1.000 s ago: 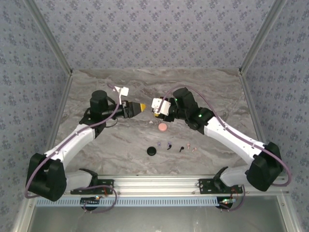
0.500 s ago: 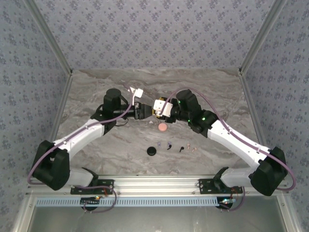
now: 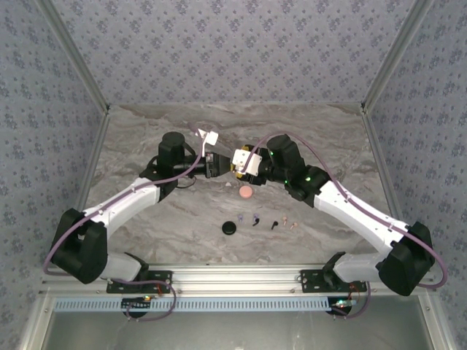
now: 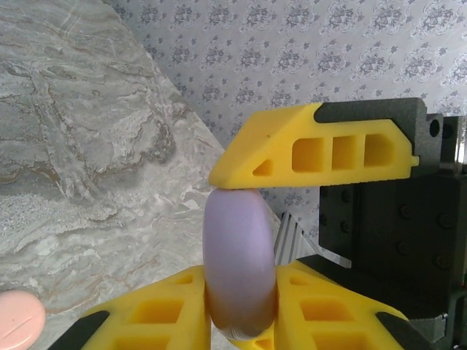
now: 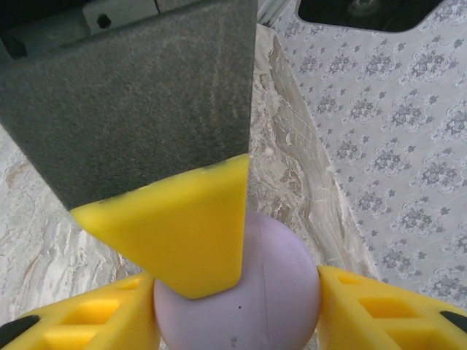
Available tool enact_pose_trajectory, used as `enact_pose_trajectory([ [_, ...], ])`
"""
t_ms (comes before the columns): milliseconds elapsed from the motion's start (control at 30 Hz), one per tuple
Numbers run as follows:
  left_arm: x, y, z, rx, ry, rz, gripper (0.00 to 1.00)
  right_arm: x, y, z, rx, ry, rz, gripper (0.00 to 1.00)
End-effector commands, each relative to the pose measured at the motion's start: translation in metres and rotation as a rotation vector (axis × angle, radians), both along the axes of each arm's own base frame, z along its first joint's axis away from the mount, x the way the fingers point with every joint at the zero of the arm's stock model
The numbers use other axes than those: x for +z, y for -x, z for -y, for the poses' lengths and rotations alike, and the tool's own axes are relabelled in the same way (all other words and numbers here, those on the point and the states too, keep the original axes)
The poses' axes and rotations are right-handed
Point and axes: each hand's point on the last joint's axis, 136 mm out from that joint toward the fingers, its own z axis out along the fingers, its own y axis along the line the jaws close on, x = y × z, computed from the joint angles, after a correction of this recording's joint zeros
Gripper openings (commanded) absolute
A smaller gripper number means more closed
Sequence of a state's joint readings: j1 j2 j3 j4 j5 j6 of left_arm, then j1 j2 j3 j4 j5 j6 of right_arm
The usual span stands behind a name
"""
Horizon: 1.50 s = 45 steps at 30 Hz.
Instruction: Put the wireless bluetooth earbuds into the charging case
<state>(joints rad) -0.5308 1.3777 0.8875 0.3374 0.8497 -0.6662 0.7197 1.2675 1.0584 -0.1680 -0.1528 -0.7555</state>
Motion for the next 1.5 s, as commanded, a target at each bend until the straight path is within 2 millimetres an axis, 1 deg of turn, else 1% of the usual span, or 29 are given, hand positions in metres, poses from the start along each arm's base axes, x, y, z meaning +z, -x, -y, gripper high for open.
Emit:
enact_pose_trajectory([
  [0, 0.021, 0.001, 0.004, -0.011, 0.038, 0.075, 0.23, 0.014, 0.003, 0.003, -0.011, -0.037, -0.024, 0.61],
  [100, 0.021, -0.002, 0.002, 0.014, 0.029, 0.101, 0.2, 0.016, 0.005, 0.009, -0.026, -0.055, -0.049, 0.71],
  [200, 0.02, -0.004, -0.001, 0.049, 0.005, 0.15, 0.16, 0.024, 0.01, 0.019, -0.041, -0.103, -0.084, 0.79],
  [300, 0.019, -0.005, -0.004, 0.085, -0.024, 0.233, 0.1, 0.032, 0.019, 0.029, -0.036, -0.191, -0.141, 0.84],
  [333, 0.019, -0.004, -0.004, 0.092, -0.035, 0.273, 0.07, 0.037, 0.023, 0.033, -0.035, -0.233, -0.159, 0.86],
  [400, 0.02, 0.002, -0.002, 0.091, -0.05, 0.352, 0.05, 0.044, 0.027, 0.04, -0.043, -0.313, -0.19, 0.88],
  [433, 0.022, 0.005, 0.0, 0.092, -0.054, 0.395, 0.04, 0.047, 0.028, 0.044, -0.049, -0.351, -0.202, 0.88],
  [533, 0.024, 0.018, 0.005, 0.078, -0.056, 0.496, 0.03, 0.048, 0.026, 0.051, -0.082, -0.419, -0.239, 0.88],
  [667, 0.027, 0.028, 0.009, 0.053, -0.046, 0.556, 0.0, 0.046, 0.023, 0.048, -0.092, -0.437, -0.273, 0.86],
  [767, 0.027, 0.032, 0.012, 0.034, -0.045, 0.571, 0.0, 0.043, 0.017, 0.046, -0.106, -0.432, -0.282, 0.85],
  [967, 0.026, 0.037, 0.014, 0.012, -0.045, 0.588, 0.0, 0.04, 0.004, 0.044, -0.136, -0.405, -0.293, 0.83],
  [1033, 0.027, 0.039, 0.015, -0.003, -0.037, 0.596, 0.0, 0.038, -0.001, 0.045, -0.154, -0.393, -0.298, 0.82],
  [1167, 0.025, 0.042, 0.016, -0.016, -0.044, 0.605, 0.0, 0.043, -0.008, 0.049, -0.173, -0.407, -0.299, 0.82],
  [1300, 0.021, 0.042, 0.016, -0.02, -0.051, 0.608, 0.0, 0.044, -0.015, 0.053, -0.192, -0.403, -0.311, 0.82],
  [1467, 0.019, 0.041, 0.016, -0.021, -0.057, 0.605, 0.0, 0.047, -0.017, 0.052, -0.182, -0.407, -0.327, 0.82],
])
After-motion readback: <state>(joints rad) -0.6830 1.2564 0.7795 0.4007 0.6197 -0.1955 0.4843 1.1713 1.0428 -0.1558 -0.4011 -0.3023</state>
